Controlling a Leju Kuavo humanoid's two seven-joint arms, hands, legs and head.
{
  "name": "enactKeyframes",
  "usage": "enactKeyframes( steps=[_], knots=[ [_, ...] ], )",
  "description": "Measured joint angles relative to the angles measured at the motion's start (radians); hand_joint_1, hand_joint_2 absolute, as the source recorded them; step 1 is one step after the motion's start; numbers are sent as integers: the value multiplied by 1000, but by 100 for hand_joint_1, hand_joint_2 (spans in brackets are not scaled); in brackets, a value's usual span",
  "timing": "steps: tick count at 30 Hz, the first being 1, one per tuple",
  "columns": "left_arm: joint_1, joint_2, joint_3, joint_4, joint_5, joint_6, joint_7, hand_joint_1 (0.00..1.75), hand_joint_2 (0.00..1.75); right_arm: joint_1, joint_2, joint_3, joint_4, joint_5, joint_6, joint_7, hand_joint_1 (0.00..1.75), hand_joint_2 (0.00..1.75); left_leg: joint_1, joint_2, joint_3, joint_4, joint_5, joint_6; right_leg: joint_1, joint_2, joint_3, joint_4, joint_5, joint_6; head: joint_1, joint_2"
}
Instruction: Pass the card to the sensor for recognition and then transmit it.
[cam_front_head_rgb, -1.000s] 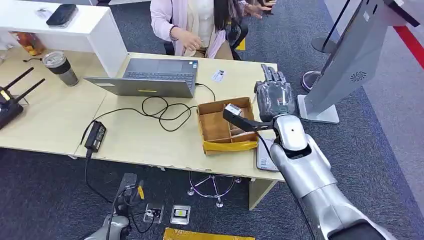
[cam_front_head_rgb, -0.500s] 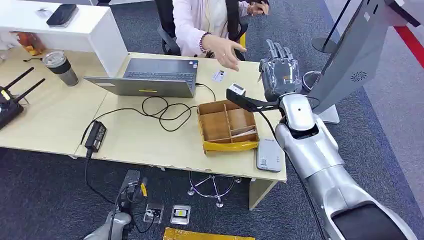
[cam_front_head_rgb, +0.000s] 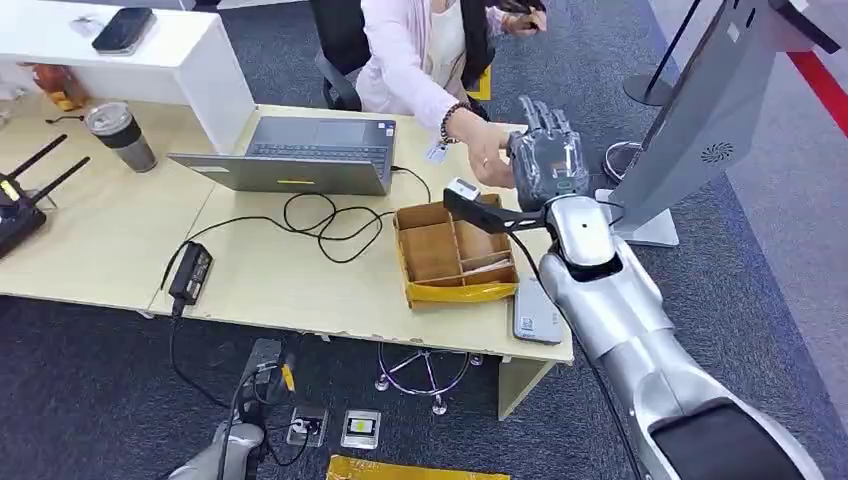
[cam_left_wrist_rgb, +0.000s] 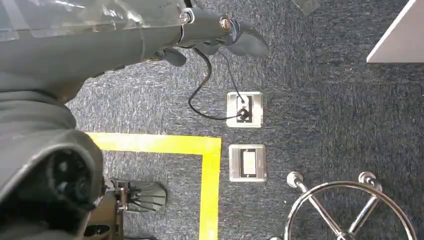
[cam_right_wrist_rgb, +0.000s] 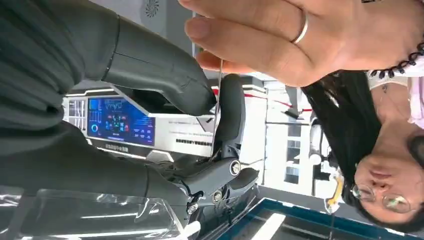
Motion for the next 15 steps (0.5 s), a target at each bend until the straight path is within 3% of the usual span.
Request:
enactKeyframes(
  steps=[2, 3, 4, 15],
  knots=[
    [0, 0, 0, 0, 0, 0, 0, 0, 0, -1, 4, 0, 7, 0, -5, -2, 175, 175, 0, 0, 0, 0, 0, 0, 0, 0, 0, 0, 0, 0, 0, 0],
    [0, 0, 0, 0, -1, 1, 0, 0, 0, -2, 6, 0, 11, 0, -10, -2, 129, 175, 0, 0, 0, 0, 0, 0, 0, 0, 0, 0, 0, 0, 0, 0],
    [0, 0, 0, 0, -1, 0, 0, 0, 0, -4, 9, 0, 15, 0, -12, -3, 0, 0, 0, 0, 0, 0, 0, 0, 0, 0, 0, 0, 0, 0, 0, 0],
    [-2, 0, 0, 0, -8, -20, 6, 0, 0, -26, 35, 0, 52, -11, 1, -28, 0, 0, 0, 0, 0, 0, 0, 0, 0, -1, 0, 0, 0, 0, 0, 0]
  ],
)
